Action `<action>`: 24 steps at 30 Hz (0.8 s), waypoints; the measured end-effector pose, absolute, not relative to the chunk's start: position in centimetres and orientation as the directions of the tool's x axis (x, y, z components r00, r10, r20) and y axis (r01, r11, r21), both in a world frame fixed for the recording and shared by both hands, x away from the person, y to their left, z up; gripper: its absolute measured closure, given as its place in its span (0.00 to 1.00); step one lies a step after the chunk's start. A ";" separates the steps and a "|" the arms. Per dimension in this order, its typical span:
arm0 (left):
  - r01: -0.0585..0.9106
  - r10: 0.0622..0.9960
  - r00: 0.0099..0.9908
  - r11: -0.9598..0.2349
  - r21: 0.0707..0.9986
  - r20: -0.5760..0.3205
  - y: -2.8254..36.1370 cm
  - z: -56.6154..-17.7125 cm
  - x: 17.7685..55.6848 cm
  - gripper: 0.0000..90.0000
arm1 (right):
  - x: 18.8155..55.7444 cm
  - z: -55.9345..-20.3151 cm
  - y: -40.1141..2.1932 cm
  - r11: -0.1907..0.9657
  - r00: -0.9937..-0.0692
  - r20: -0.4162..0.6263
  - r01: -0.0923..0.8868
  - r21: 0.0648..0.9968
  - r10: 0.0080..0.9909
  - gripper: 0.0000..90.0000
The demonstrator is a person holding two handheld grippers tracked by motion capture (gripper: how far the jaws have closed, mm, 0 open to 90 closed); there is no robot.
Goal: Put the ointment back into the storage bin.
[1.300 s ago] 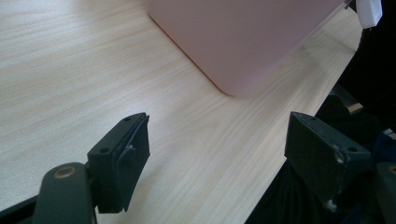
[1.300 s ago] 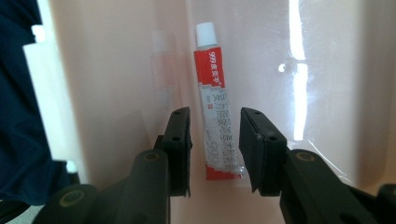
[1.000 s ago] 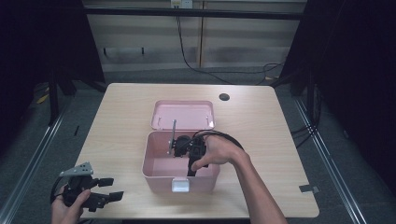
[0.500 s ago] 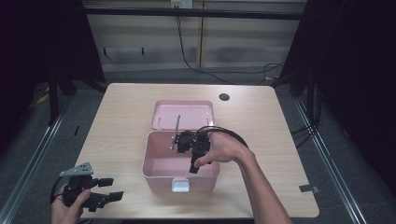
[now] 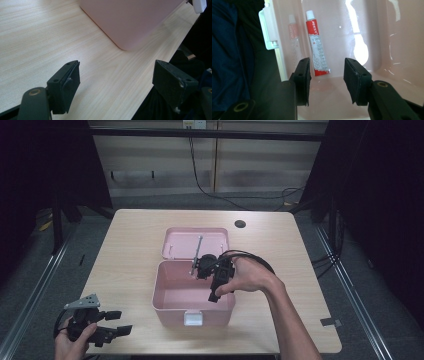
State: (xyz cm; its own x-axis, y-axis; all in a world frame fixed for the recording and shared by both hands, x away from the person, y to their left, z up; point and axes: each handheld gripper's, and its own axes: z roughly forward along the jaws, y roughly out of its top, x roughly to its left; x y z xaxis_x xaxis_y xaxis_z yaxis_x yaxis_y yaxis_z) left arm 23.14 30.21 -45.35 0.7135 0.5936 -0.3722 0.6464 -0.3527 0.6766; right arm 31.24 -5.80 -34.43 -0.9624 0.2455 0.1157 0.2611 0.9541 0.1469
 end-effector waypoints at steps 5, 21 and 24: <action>0.648 0.592 0.713 -0.351 0.675 -0.376 30.2 -45.4 23.2 0.24 | 31.1 -34.2 -6.0 0.952 -0.961 0.123 0.266 0.150 0.249 0.62; 0.648 0.590 0.714 -0.352 0.676 -0.377 30.2 -45.4 23.2 0.24 | 30.4 -32.4 -7.4 0.941 -0.953 0.096 0.301 0.158 0.288 0.49; 0.648 0.591 0.714 -0.354 0.675 -0.376 30.2 -45.4 23.2 0.24 | 30.2 -32.1 -7.9 0.935 -0.948 0.096 0.316 0.160 0.304 0.44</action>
